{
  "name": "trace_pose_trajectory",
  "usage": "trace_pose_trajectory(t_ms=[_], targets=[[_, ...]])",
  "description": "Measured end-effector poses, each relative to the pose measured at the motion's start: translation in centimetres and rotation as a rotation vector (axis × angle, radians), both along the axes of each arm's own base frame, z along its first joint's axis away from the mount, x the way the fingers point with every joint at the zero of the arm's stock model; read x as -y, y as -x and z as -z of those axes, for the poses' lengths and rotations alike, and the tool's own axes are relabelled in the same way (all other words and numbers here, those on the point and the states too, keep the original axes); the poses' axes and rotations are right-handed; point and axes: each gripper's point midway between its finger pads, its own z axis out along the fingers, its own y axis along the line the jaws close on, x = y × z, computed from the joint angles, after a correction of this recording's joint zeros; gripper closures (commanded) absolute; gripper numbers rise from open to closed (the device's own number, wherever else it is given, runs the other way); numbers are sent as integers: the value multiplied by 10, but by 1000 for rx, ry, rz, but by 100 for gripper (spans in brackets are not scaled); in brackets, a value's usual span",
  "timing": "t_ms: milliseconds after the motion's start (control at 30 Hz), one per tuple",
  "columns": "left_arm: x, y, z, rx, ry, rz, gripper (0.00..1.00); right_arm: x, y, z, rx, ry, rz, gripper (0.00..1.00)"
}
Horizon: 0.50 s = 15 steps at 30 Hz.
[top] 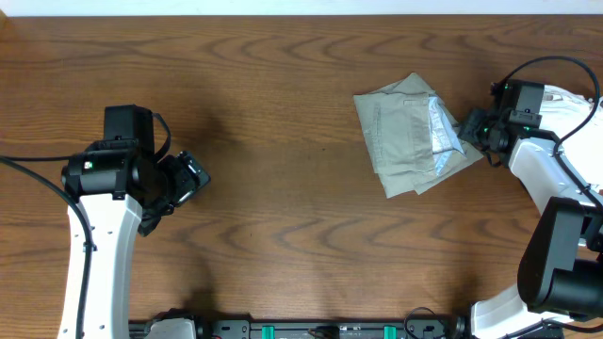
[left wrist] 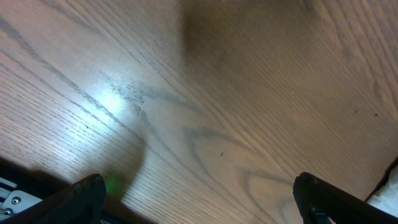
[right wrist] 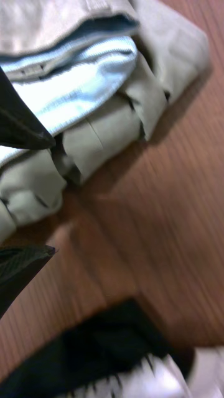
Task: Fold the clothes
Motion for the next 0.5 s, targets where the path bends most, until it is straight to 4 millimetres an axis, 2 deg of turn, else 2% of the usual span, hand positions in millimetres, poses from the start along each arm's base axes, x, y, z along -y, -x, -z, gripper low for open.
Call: trace_pose_trajectory(t_ms=[133, 200, 300, 367, 400, 500], targets=[[0, 0, 0, 1, 0, 0, 2, 6, 0, 0, -3, 36, 11, 55], [0, 0, 0, 1, 0, 0, 2, 7, 0, 0, -4, 43, 14, 59], [0, 0, 0, 0, 0, 0, 2, 9, 0, 4, -12, 56, 6, 78], [0, 1, 0, -3, 1, 0, 2, 9, 0, 12, -28, 63, 0, 94], [0, 1, 0, -5, 0, 0, 2, 10, 1, 16, -38, 65, -2, 99], [0, 3, 1, -11, 1, 0, 2, 10, 4, 33, -79, 62, -2, 99]])
